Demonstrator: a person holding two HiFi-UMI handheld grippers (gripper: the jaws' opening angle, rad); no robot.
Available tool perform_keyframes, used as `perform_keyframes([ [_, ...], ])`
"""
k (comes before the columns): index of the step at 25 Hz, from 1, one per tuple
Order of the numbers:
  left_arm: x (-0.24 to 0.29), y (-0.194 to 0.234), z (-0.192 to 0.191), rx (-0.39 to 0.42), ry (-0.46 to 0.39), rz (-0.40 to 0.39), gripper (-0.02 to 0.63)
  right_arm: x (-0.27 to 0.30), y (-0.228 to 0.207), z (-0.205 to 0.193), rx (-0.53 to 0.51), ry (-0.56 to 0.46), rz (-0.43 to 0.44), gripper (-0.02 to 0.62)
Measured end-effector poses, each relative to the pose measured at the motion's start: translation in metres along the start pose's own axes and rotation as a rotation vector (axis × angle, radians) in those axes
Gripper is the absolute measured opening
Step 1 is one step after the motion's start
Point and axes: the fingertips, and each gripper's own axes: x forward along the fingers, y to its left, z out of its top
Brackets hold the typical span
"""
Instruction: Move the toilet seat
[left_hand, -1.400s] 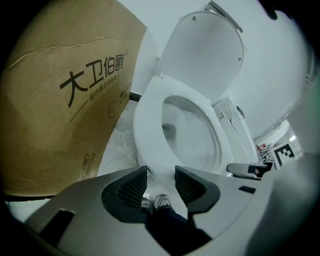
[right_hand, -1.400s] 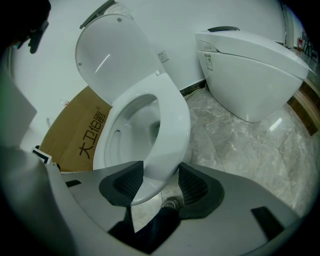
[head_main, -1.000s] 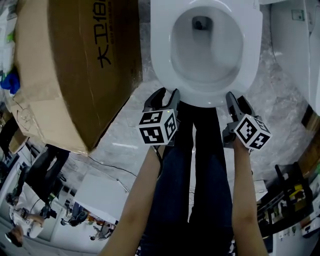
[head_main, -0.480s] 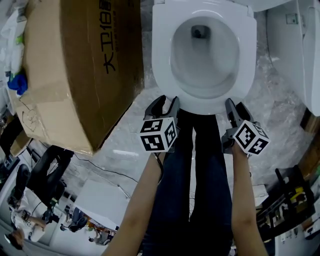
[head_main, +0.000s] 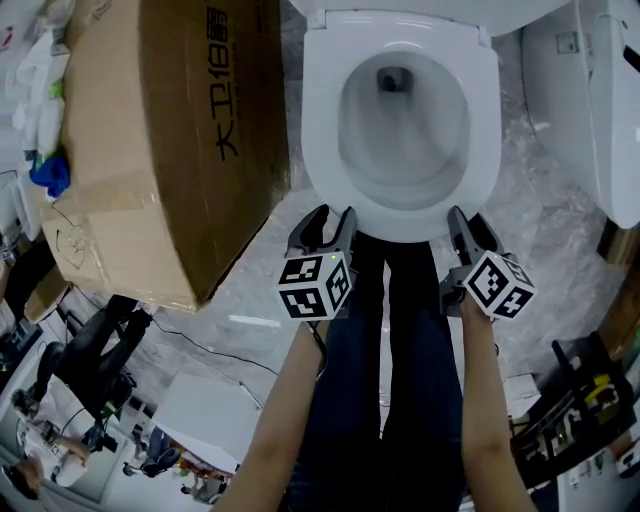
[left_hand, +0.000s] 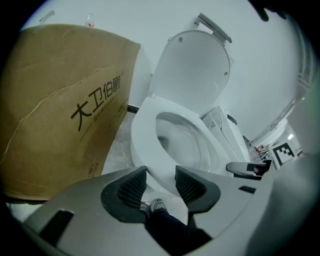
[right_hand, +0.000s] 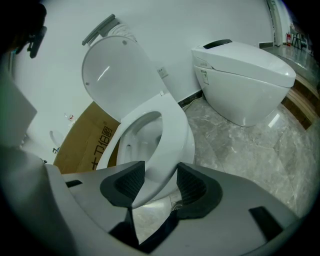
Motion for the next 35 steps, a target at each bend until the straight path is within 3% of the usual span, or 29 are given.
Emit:
perform_keyframes([
  [26, -0.078, -0.044, 0.080, -0.003, -0.153, -0.041, 0.184, -0.069, 0.059, 0.069, 0.038, -0.102, 0.050, 0.213],
  [35, -0.094, -0.057, 0.106, 0.107, -0.160, -0.014, 0.186, -0.084, 0.072, 0.091, 0.052, -0.121, 0.045, 0.216],
])
